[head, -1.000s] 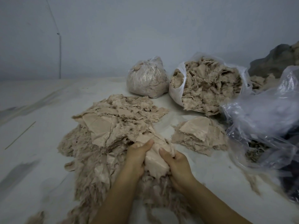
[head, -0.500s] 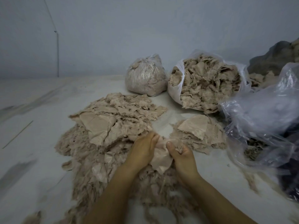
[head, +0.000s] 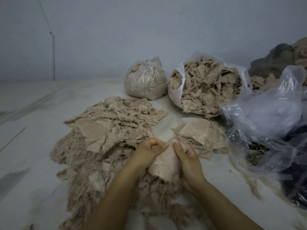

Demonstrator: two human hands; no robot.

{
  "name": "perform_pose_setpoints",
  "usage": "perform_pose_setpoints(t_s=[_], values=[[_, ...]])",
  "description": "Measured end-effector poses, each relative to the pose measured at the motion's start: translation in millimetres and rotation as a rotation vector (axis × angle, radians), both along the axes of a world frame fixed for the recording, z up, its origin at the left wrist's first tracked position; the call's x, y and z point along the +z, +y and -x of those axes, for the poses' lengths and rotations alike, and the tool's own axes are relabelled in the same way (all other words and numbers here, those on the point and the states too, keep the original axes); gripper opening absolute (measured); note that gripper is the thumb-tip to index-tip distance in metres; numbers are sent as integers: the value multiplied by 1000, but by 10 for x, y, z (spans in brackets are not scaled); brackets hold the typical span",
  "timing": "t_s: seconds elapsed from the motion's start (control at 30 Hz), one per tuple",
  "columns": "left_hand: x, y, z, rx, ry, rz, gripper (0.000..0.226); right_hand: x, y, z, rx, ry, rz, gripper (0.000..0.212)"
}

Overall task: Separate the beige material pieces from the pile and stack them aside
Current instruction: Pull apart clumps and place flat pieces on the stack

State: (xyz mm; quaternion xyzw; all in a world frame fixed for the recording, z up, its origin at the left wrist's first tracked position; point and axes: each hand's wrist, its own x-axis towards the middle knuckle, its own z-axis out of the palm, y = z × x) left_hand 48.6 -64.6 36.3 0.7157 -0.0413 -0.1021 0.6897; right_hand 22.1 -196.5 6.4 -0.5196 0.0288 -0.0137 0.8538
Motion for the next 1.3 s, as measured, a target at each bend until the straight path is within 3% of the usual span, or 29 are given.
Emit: perform_pose_setpoints(t_s=[0.1,0.27,0.33,0.4,0.47,0.53,0.63,0.73,0.9,1.07,1.17,1.2,1.27,1.3], values=[[-26,-15,32,10,-4,15,19,-35,-45,-34,-139,-31,226,22],[54,154,37,25,56,19,13,-94,-282,-138,-220,-7,166,29],[94,260,16,12,106,60,14,-126,-428,-142,-98,23,286,33],[111,293,3,-43,149,129,19,-119,-493,-91,146,95,539,40],[113,245,-11,-67,162,178,14,-80,-476,-44,224,130,683,53],[88,157,-30,-65,161,192,13,-35,-414,-37,221,96,558,56],[36,56,-47,-50,124,168,10,8,-221,-48,213,35,230,34],[-25,63,-79,78,4,0,17,35,-130,-110,-29,-9,148,17],[-117,149,-158,301,-206,-291,25,93,-178,-250,-131,-36,303,12],[-110,155,-202,384,-332,-302,28,361,-583,-699,-391,-64,477,15],[-160,184,-165,151,-360,-366,14,412,-866,-856,-401,88,1067,34],[-181,204,-138,19,-337,-423,6,365,-874,-819,-398,67,1165,34],[-261,266,-114,-191,-344,-689,20,214,-751,-614,-295,-124,1191,17],[-306,282,-120,-253,-380,-842,24,120,-651,-478,-116,-192,1165,13]])
